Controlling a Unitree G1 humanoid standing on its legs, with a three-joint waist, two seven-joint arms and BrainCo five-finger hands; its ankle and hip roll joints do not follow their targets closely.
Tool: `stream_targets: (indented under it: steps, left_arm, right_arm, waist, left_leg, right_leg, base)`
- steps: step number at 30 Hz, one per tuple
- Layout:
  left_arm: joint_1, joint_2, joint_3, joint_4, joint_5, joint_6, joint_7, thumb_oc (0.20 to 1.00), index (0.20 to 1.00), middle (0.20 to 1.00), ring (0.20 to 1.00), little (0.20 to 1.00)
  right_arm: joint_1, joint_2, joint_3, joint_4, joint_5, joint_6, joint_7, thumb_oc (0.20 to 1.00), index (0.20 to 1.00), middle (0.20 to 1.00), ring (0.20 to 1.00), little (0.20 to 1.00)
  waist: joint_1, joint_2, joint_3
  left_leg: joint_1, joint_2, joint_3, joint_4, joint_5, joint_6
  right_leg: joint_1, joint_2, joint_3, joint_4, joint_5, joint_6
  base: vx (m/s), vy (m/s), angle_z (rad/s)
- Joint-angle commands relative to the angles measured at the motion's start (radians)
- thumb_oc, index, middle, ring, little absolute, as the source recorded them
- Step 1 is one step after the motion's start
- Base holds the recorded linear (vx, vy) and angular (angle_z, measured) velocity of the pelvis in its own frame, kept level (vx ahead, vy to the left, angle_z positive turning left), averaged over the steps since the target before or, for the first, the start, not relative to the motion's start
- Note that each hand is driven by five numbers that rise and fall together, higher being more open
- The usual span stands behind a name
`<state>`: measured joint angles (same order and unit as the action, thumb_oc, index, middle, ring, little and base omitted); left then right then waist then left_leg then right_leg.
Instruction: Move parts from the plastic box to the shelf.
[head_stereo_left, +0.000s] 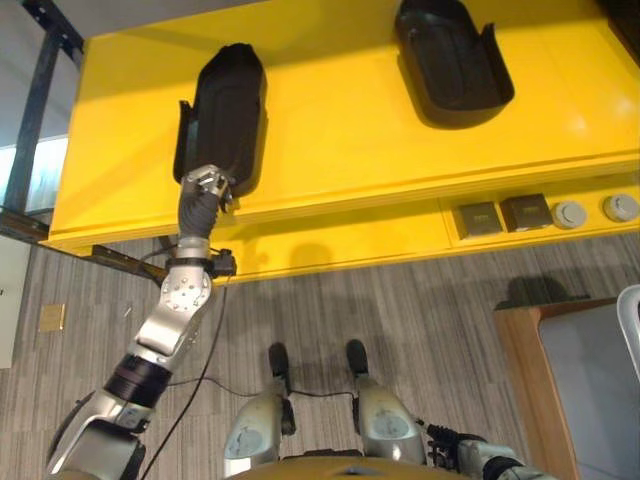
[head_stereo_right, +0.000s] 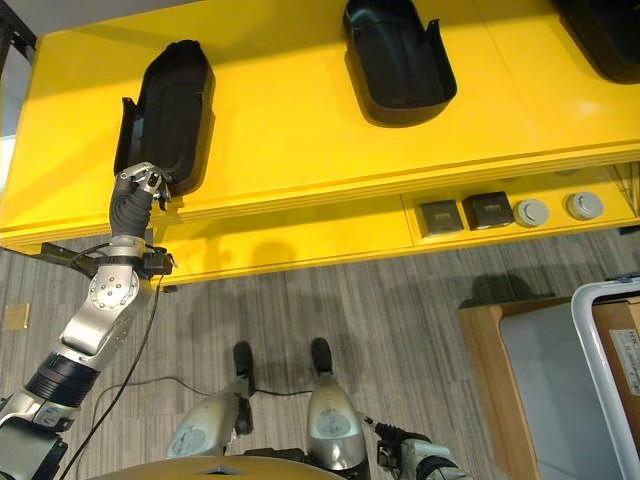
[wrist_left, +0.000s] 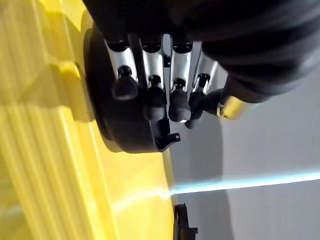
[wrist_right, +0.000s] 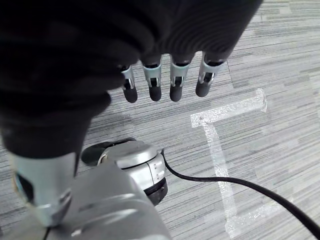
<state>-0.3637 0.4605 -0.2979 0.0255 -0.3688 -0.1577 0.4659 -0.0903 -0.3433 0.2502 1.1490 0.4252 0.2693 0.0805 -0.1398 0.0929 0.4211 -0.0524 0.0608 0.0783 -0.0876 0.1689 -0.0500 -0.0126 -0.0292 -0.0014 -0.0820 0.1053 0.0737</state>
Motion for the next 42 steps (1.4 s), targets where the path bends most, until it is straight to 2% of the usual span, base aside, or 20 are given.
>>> stream_targets:
  steps: [1, 7, 17, 28, 34, 38, 39, 41, 42]
  left_arm:
    - [-0.065, 0.015, -0.005, 0.048, 0.013, 0.012, 0.022, 0.200, 0.200, 0.200, 0.200, 0.200]
    - [-0.113, 0.008, -0.018, 0.147, -0.002, 0.036, 0.022, 0.200, 0.200, 0.200, 0.200, 0.200]
    - [-0.181, 0.011, -0.005, 0.244, -0.009, 0.005, 0.044, 0.200, 0.200, 0.200, 0.200, 0.200]
    - [-0.209, 0.031, 0.023, 0.294, -0.012, 0.003, 0.038, 0.200, 0.200, 0.200, 0.200, 0.200]
    - [-0.159, 0.024, 0.032, 0.265, -0.020, -0.049, -0.007, 0.200, 0.200, 0.200, 0.200, 0.200]
    - [-0.053, -0.024, 0.035, 0.221, 0.019, -0.139, 0.057, 0.200, 0.200, 0.200, 0.200, 0.200]
    - [-0.009, -0.041, 0.037, 0.206, 0.049, -0.158, 0.076, 0.529, 0.529, 0.529, 0.529, 0.529]
    - [0.045, -0.055, 0.043, 0.179, 0.087, -0.148, 0.144, 0.862, 0.862, 0.862, 0.862, 0.862]
    - [0.081, -0.054, 0.053, 0.169, 0.082, -0.147, 0.153, 1.000, 1.000, 1.000, 1.000, 1.000]
  right_arm:
    - [0.010, 0.040, 0.042, -0.001, -0.025, 0.036, 0.008, 1.000, 1.000, 1.000, 1.000, 1.000]
    - [0.001, 0.038, 0.051, -0.013, -0.025, 0.043, 0.010, 1.000, 1.000, 1.000, 1.000, 1.000]
    - [-0.004, 0.038, 0.069, -0.026, -0.015, 0.045, 0.005, 1.000, 1.000, 1.000, 1.000, 1.000]
    - [0.005, 0.036, 0.070, -0.017, -0.034, 0.033, 0.019, 1.000, 1.000, 1.000, 1.000, 1.000]
    - [0.019, 0.042, 0.050, 0.002, -0.052, 0.022, 0.019, 1.000, 1.000, 1.000, 1.000, 1.000]
    - [0.032, 0.059, 0.031, 0.033, -0.045, 0.003, 0.011, 1.000, 1.000, 1.000, 1.000, 1.000]
    - [0.033, 0.062, 0.025, 0.044, -0.046, 0.005, 0.010, 1.000, 1.000, 1.000, 1.000, 1.000]
    - [0.033, 0.065, 0.019, 0.048, -0.044, 0.017, 0.003, 1.000, 1.000, 1.000, 1.000, 1.000]
    - [0.034, 0.065, 0.016, 0.051, -0.032, 0.018, -0.005, 1.000, 1.000, 1.000, 1.000, 1.000]
  waist:
    - [-0.004, -0.036, -0.001]
    - [-0.018, -0.043, 0.009]
    - [-0.033, -0.054, 0.020]
    - [-0.036, -0.056, 0.000]
    - [-0.023, -0.056, -0.046]
    - [0.004, -0.062, -0.111]
    - [0.016, -0.064, -0.137]
    - [0.034, -0.068, -0.168]
    - [0.045, -0.070, -0.185]
  left_leg:
    - [0.036, -0.033, 0.064, 0.000, -0.144, 0.030]
    - [0.035, -0.028, 0.075, 0.000, -0.142, 0.029]
    - [0.031, -0.022, 0.084, 0.000, -0.139, 0.027]
    - [0.042, -0.016, 0.091, 0.000, -0.137, 0.019]
    - [0.069, -0.016, 0.096, 0.000, -0.146, 0.015]
    - [0.102, -0.022, 0.100, 0.000, -0.157, 0.015]
    - [0.115, -0.025, 0.100, 0.000, -0.159, 0.017]
    - [0.132, -0.028, 0.097, 0.002, -0.162, 0.019]
    - [0.142, -0.030, 0.093, 0.005, -0.166, 0.021]
  right_leg:
    - [-0.038, 0.030, 0.014, 0.021, -0.055, -0.023]
    - [-0.050, 0.035, 0.028, 0.031, -0.055, -0.025]
    - [-0.064, 0.044, 0.041, 0.039, -0.055, -0.027]
    - [-0.050, 0.046, 0.040, 0.032, -0.055, -0.026]
    - [-0.011, 0.041, 0.024, 0.018, -0.060, -0.022]
    - [0.035, 0.029, -0.002, 0.004, -0.063, -0.017]
    - [0.053, 0.023, -0.011, -0.002, -0.062, -0.016]
    - [0.077, 0.017, -0.025, -0.004, -0.062, -0.017]
    - [0.094, 0.015, -0.033, -0.005, -0.066, -0.019]
  base:
    - [0.03, 0.010, -0.12]
    - [0.02, 0.002, -0.05]
    - [0.01, -0.008, -0.05]
    - [-0.01, 0.000, -0.01]
    - [-0.06, 0.015, 0.00]
    - [-0.04, 0.025, 0.06]
    - [0.00, 0.045, 0.03]
    - [0.05, 0.029, 0.07]
    - [0.06, 0.017, 0.08]
